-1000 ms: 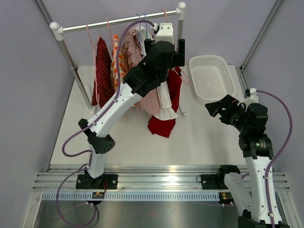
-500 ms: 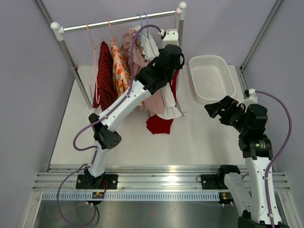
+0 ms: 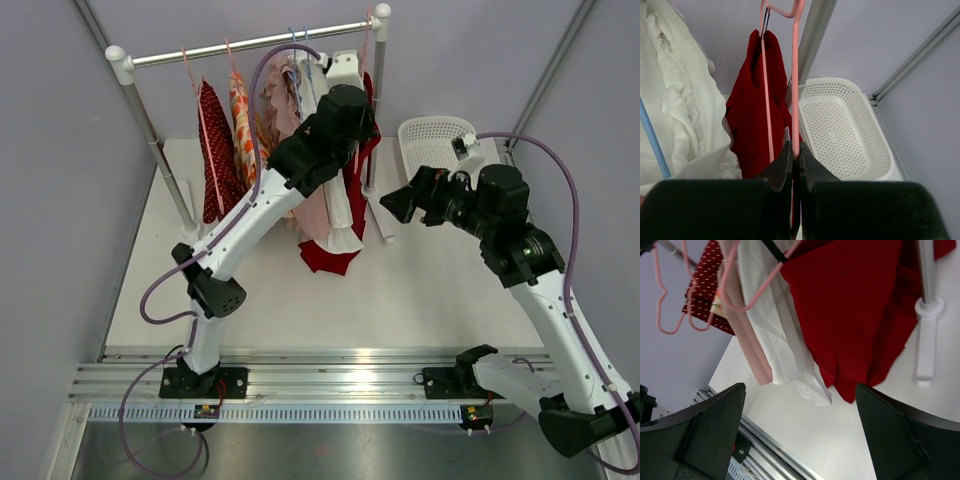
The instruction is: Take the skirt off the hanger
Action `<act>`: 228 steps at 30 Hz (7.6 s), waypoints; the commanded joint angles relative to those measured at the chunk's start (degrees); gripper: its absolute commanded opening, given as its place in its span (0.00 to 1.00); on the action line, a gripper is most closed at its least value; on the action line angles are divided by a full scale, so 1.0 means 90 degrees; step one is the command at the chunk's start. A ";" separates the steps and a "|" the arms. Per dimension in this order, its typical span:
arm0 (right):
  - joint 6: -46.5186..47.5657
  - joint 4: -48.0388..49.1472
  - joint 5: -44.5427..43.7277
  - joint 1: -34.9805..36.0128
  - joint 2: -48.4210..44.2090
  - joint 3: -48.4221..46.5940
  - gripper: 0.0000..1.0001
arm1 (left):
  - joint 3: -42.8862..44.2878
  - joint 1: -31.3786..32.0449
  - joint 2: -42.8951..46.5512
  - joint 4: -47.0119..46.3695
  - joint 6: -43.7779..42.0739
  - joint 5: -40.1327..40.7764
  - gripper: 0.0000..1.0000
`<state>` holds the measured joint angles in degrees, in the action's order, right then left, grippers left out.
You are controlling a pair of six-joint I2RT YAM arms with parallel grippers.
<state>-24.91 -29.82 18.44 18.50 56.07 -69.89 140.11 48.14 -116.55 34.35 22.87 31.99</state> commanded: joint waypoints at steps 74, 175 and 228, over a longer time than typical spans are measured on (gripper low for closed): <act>-0.2057 -0.3171 -0.8884 0.8384 0.0732 -0.1844 0.00 | -0.0451 -0.0622 0.1855 -0.1250 -0.0238 0.0255 0.00; -0.0416 0.0052 -0.1229 -0.1851 -0.1044 0.1418 0.99 | -0.0236 0.0355 0.0900 -0.0965 -0.0189 0.0226 0.00; -0.0172 -0.0837 -0.1189 -0.1851 -0.2061 0.1515 1.00 | -0.0754 -0.0808 0.1906 0.0578 -0.0022 0.0293 0.65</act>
<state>-27.86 -36.99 8.47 1.52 37.93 -55.81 131.15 41.39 -99.68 41.21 24.01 31.57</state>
